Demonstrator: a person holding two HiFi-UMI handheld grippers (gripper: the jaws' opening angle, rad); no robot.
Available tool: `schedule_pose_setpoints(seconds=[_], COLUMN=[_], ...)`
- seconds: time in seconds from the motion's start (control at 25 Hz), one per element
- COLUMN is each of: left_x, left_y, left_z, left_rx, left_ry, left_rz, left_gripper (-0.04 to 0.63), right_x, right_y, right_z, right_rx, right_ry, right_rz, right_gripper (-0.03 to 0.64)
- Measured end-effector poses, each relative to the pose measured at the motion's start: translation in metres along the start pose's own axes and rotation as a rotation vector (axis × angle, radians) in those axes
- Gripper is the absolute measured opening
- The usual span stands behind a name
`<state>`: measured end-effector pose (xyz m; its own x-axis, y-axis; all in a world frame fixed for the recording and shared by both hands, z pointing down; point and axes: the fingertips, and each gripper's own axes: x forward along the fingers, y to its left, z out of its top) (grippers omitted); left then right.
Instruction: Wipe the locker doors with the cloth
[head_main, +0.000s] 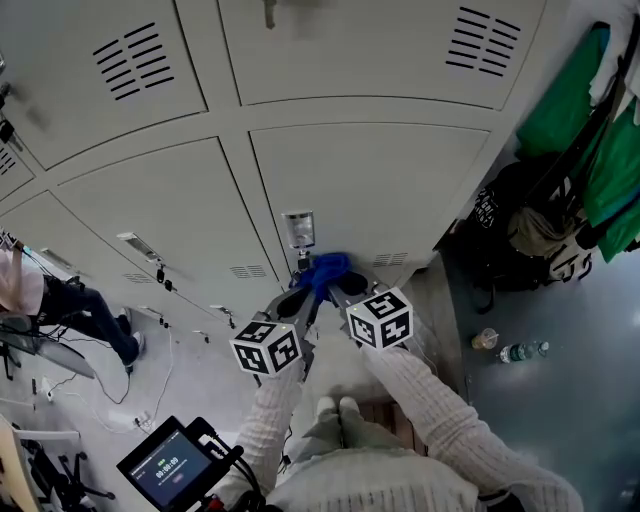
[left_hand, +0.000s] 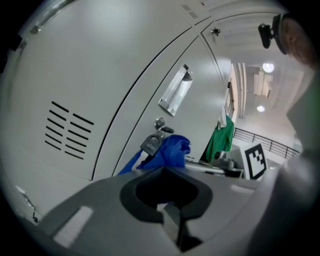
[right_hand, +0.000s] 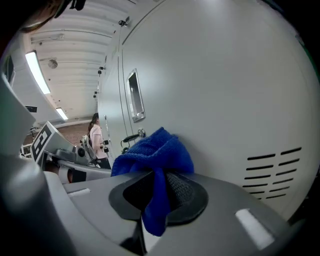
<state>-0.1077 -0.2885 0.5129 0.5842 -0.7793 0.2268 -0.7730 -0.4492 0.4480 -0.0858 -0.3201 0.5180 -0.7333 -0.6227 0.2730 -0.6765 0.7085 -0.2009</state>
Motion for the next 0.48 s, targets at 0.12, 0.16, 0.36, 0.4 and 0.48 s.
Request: schedule_pose_setpoints(seconds=[0.12, 0.16, 0.36, 0.4, 0.48], left_x=[0.0009, 0.0008, 0.0000, -0.0004, -0.0015], left_y=[0.0021, 0.0016, -0.0016, -0.0026, -0.0059], left_z=[-0.0048, -0.0053, -0.0026, -0.0018, 0.0007], left_rx=[-0.018, -0.018, -0.006, -0.001, 0.003], left_ry=[0.006, 0.006, 0.000, -0.001, -0.007], left_rz=[0.004, 0.004, 0.007, 0.006, 0.003], left_gripper=[0.006, 0.006, 0.006, 0.006, 0.006], right_x=[0.0026, 0.0025, 0.0023, 0.0017, -0.0013], right_y=[-0.0017, -0.0019, -0.0021, -0.0020, -0.0018], right_z=[-0.0086, -0.0095, -0.0089, -0.0086, -0.0064], right_rx=[0.014, 0.016, 0.028, 0.031, 0.036], right_ry=[0.035, 0.040, 0.054, 0.055, 0.051], right_rz=[-0.003, -0.006, -0.006, -0.008, -0.016], right_gripper=[0.046, 0.046, 0.046, 0.047, 0.048])
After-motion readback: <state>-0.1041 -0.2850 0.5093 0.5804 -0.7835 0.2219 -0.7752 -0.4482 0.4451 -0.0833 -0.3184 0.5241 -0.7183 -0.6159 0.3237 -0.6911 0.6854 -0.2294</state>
